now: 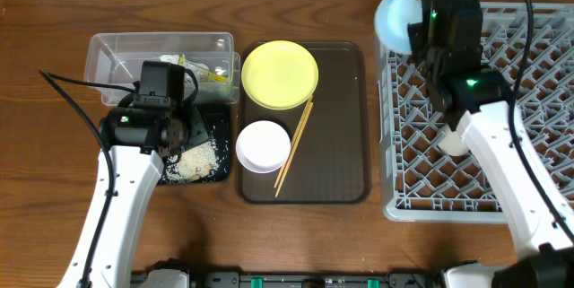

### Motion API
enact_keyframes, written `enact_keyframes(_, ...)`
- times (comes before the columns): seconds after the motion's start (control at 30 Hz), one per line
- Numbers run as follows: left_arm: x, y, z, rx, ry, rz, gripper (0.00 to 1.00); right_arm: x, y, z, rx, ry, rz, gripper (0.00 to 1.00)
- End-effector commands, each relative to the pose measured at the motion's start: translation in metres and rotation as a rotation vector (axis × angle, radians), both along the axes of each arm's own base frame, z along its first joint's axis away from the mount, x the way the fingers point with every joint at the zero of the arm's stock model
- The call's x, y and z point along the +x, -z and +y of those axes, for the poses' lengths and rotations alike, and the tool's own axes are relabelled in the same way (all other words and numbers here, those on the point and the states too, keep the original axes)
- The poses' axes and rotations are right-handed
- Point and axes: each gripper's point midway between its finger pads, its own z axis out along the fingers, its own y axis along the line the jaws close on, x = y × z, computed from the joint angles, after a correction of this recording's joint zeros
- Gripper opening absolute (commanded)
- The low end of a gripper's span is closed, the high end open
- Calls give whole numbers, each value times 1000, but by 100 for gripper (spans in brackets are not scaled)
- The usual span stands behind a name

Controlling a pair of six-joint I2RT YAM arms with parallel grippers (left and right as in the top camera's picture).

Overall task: Sort waste into correct bins and load items into the dishwasher rack
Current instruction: 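Set the blue bowl on its side at the back of the rack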

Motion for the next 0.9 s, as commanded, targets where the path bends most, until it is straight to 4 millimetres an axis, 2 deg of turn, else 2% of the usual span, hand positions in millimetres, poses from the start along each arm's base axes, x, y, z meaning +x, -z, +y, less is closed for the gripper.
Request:
enact_keyframes(0.0, 2, -4, 5, 19, -17, -15, 67, 7, 1, -40, -250, 116, 31, 1)
enact_keyframes(0.2, 3, -5, 5, 18, -17, -20, 67, 27, 7, -67, -393, 287, -5, 1)
enact_keyframes(0.4, 4, -5, 5, 18, -17, -20, 67, 42, 50, -68, -433, 311, 60, 1)
enact_keyframes(0.57, 4, -5, 4, 13, -16, -20, 67, 42, 78, -73, -498, 392, 110, 1)
enact_keyframes(0.67, 4, -5, 1, -1, -10, -21, 67, 42, 90, -70, -518, 410, 128, 1)
enact_keyframes(0.87, 4, -5, 2, 0, -11, -20, 67, 42, 108, -46, -505, 366, 148, 1)
